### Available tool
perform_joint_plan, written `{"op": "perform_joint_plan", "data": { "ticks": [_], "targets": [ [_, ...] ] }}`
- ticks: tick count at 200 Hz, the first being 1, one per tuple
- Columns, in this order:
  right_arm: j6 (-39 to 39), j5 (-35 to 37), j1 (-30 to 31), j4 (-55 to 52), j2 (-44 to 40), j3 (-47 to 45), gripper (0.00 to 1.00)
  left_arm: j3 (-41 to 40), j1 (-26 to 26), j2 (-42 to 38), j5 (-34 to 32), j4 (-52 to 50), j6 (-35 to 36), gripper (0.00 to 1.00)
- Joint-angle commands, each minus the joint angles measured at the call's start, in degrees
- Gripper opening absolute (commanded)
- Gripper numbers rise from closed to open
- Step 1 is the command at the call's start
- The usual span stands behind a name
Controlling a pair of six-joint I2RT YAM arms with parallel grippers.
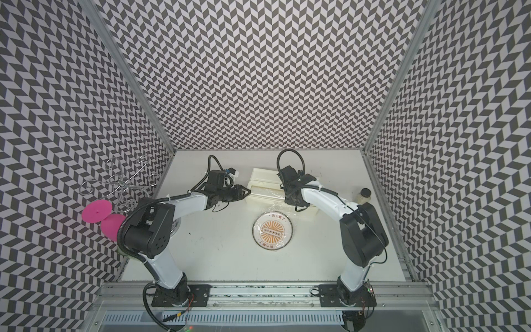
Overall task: Wrap the plate with plastic wrap
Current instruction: Tear off the plastic wrap from the plastic wrap cutting box.
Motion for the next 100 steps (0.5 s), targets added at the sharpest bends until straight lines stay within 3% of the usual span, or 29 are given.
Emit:
{"op": "perform_joint_plan", "data": {
  "ticks": [1, 35, 66, 100],
  "targets": [
    [-3.5, -0.4, -0.5, -2.6, 1.7, -1.1, 0.17, -5.5, -0.7, 6.4, -5.8, -16.9, 1.4, 0.33],
    [-5.4, -0.9, -1.3, -4.3, 0.6, -0.6, 0.18, -5.5, -0.2, 6.6, -6.1, -17.0, 1.4, 0.33],
    [-4.6, -5.3, -1.0, -3.1, -0.9, 0.3, 0.29, -5.4, -0.2, 6.7, -6.1, -17.1, 1.4, 0.33],
    [-3.1, -6.4, -0.8, -1.4, 1.0, 0.8, 0.32, -5.4, -0.2, 6.6, -6.2, -16.9, 1.4, 0.33]
  ]
}}
